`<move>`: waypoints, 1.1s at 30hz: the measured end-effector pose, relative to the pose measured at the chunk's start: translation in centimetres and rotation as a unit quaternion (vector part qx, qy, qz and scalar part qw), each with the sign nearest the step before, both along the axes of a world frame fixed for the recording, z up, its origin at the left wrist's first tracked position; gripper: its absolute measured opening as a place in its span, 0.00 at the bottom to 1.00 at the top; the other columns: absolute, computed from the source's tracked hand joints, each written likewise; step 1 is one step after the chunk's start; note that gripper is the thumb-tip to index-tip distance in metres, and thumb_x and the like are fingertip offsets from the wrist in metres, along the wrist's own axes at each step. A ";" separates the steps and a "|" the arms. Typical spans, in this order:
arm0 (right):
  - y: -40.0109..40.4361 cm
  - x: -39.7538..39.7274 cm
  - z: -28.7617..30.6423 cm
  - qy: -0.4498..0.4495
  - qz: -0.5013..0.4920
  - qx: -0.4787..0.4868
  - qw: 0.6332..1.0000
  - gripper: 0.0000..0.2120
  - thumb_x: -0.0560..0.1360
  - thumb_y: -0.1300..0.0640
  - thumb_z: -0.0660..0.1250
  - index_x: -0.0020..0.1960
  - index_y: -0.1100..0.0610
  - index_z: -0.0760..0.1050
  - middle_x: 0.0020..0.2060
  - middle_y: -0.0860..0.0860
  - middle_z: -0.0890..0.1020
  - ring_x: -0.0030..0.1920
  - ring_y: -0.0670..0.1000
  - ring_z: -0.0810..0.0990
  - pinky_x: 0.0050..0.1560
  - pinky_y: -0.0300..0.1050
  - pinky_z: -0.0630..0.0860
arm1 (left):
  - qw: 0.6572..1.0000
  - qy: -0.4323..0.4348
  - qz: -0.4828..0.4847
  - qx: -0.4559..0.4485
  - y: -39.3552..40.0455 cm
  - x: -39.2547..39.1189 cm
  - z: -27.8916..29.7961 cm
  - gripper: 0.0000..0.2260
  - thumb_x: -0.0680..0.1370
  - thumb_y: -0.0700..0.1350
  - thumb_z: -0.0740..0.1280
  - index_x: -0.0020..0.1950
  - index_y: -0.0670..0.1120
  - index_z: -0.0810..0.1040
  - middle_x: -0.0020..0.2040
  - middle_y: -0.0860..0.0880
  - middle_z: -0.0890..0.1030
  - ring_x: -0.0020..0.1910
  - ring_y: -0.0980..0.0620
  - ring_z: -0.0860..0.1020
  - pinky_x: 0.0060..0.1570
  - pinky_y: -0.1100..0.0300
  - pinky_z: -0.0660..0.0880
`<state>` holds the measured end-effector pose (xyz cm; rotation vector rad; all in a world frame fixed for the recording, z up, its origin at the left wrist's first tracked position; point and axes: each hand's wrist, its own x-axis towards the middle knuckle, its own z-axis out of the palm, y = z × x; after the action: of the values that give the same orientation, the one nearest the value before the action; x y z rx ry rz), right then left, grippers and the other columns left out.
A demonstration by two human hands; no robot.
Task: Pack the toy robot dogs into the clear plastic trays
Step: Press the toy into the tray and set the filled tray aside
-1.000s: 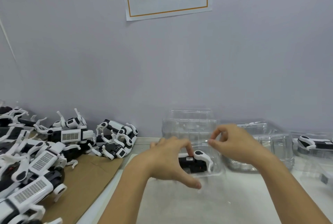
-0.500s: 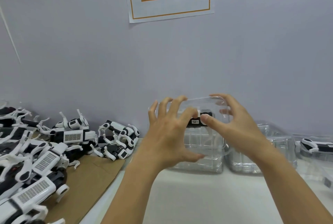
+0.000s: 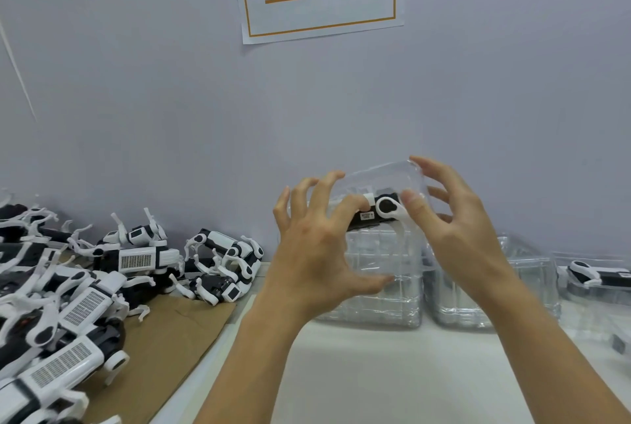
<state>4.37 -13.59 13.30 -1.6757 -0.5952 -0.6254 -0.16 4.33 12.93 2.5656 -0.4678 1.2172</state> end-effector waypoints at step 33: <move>0.2 -0.6 0.5 0.003 0.037 0.036 0.999 0.33 0.66 0.44 0.75 0.68 0.38 0.69 0.61 0.45 0.77 0.58 0.47 0.79 0.54 0.49 0.80 | 0.992 -0.110 0.048 0.046 0.3 0.3 -0.1 0.29 0.60 0.63 0.80 0.55 0.50 0.82 0.73 0.41 0.69 0.71 0.35 0.66 0.66 0.30 0.60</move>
<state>3.74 -13.42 13.76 -1.5813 -0.6214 -0.5806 0.12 4.59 12.87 2.5677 -0.4600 1.5567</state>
